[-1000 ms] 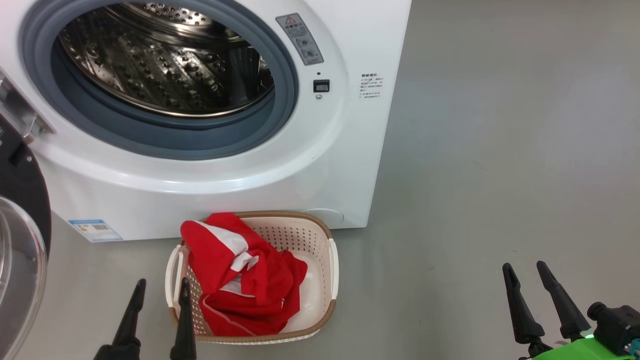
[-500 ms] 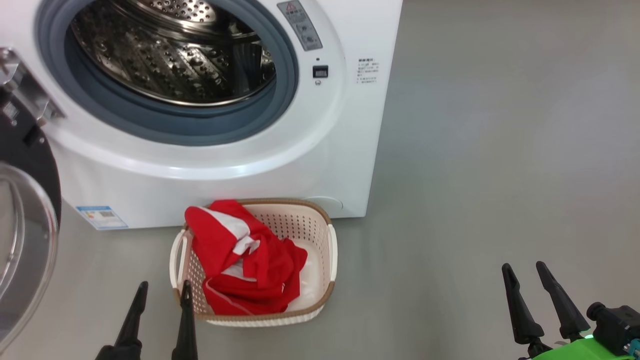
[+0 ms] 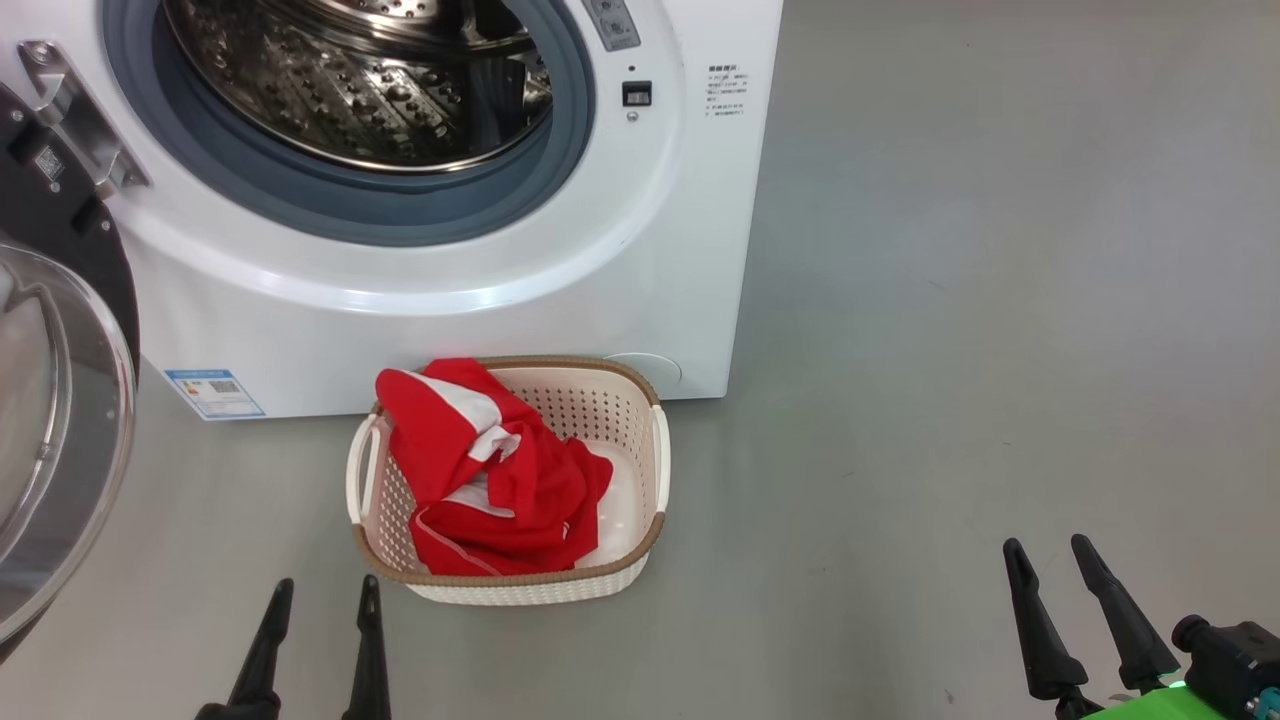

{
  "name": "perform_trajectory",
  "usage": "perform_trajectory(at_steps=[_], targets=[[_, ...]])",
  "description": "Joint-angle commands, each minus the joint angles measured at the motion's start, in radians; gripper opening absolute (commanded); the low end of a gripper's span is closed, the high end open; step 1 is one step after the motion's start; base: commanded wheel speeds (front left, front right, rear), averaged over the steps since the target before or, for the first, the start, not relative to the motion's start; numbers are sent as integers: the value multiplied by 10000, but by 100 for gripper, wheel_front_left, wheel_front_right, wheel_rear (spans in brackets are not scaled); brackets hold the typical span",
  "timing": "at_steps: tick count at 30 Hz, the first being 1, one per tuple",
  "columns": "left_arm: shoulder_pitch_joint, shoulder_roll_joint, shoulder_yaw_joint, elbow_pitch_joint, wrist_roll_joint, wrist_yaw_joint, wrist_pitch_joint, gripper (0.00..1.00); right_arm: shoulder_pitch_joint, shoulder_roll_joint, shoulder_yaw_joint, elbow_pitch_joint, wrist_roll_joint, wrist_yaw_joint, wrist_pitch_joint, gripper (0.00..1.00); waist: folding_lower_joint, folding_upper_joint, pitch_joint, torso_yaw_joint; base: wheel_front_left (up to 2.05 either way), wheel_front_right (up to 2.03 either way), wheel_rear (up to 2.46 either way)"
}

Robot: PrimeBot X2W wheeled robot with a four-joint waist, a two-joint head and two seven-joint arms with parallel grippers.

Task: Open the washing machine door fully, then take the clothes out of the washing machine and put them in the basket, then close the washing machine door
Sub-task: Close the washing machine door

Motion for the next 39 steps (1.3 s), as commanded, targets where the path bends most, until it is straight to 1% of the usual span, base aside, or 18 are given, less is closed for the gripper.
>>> perform_trajectory(at_steps=[1, 7, 10, 15, 20, 26, 33, 39], targets=[[-226, 103, 330, -207, -74, -34, -49, 100, -123, -165, 195, -221, -47, 65, -65, 100, 0, 0, -1, -2, 0, 0, 0], [-239, 103, 308, -217, -126, -3, -49, 100, -115, -169, 189, -220, -50, 65, -65, 100, 0, 0, 13, 29, 0, 0, 0], [-292, 102, 324, -164, -351, 35, -49, 100, -170, -183, 203, -221, -59, 65, -65, 100, 0, 0, 48, 110, 0, 0, 0], [-403, 102, 285, -91, -574, 103, -49, 100, -241, -252, 328, -208, -76, 65, -65, 100, 0, 0, 48, 562, 0, 0, 0], [-289, 102, 163, -69, -784, 278, -49, 100, -331, -404, 675, -145, -91, 65, -65, 100, 0, 0, -37, 1341, 0, 0, 0], [-71, 102, -31, -53, -1055, 573, -49, 100, -521, -664, 1205, -21, -55, 65, -65, 100, 0, 0, -215, 2479, 0, 0, 0], [253, 102, -340, -36, -1229, 814, -49, 100, -662, -775, 1639, 80, -3, 65, -65, 100, 0, 0, -546, 3760, 0, 0, 0], [505, 102, -403, 47, -1333, 788, -49, 100, -625, -759, 1917, 203, 42, 65, -65, 100, 0, 0, -823, 4530, 0, 0, 0]])
